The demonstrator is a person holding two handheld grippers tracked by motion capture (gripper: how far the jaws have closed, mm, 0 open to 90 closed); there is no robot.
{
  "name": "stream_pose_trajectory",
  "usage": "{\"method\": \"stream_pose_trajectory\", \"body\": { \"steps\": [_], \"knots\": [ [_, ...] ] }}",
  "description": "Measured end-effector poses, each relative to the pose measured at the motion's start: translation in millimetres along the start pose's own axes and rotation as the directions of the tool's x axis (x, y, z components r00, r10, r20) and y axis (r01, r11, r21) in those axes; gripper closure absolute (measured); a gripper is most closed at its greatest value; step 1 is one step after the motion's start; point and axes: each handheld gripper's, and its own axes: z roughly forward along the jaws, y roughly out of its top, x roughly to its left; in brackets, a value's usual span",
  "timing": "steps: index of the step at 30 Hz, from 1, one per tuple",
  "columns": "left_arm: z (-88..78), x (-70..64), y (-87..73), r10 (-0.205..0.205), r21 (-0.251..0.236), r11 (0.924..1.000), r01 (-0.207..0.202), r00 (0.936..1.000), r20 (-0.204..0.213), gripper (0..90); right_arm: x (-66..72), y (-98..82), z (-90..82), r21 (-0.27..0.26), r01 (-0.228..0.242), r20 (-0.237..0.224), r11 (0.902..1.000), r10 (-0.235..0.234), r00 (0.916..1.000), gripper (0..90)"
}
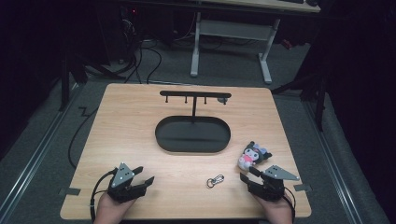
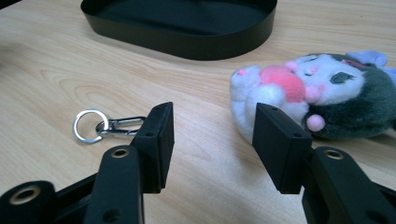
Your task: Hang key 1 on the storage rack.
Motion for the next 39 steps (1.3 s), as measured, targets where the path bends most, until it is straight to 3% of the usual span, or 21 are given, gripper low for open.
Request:
{"method": "stream_pose_trajectory", "body": {
  "steps": [7,14,16,20,22,29,31,39],
  "knots": [
    [2.3,1.8,1.2,-0.001,-0.008,1.0,0.001,1.0,-0.003,40.6,-3.8,-6.5,2.5,0.012,-0.016,0.017,0.9998,0.016,0.9997,49.1],
    [0.8,2.8,0.0,-0.001,0.0,1.0,0.001,1.0,0.003,40.6,-1.6,-1.5,3.3,0.018,-0.028,0.017,0.9995,0.028,0.9995,50.5],
    [0.7,2.7,-0.1,-0.002,0.0,1.0,0.002,1.0,0.002,40.6,-1.4,1.2,2.4,0.013,-0.03,0.016,0.9995,0.03,0.9994,56.7],
    [-0.6,1.4,-1.7,0.009,0.003,1.0,-0.009,0.9999,-0.011,40.8,0.7,8.9,0.1,-0.023,-0.021,0.045,0.9995,0.022,0.9987,86.7],
    [-4.0,1.8,-4.3,0.006,0.003,1.0,-0.005,0.9997,-0.025,40.8,2.9,13.8,4.8,-0.028,-0.005,0.049,0.9996,0.006,0.9988,90.0],
    [-24.2,4.4,-16.7,-0.018,0.006,0.9998,0.019,0.9967,-0.079,41.0,13.5,28.6,37.8,0.017,0.044,0.039,0.9989,-0.045,0.9982,89.5],
    [-36.1,6.3,-23.1,-0.043,-0.002,0.9991,0.043,0.993,-0.11,41.0,18.7,37.4,49.9,0.028,0.091,0.078,0.9955,-0.093,0.9926,89.0],
    [-49.5,8.2,-31.0,-0.062,-0.007,0.9981,0.062,0.988,-0.142,41.1,13.5,45.0,62.2,0.052,0.071,0.123,0.9961,-0.077,0.9895,89.0]
  ]
}}
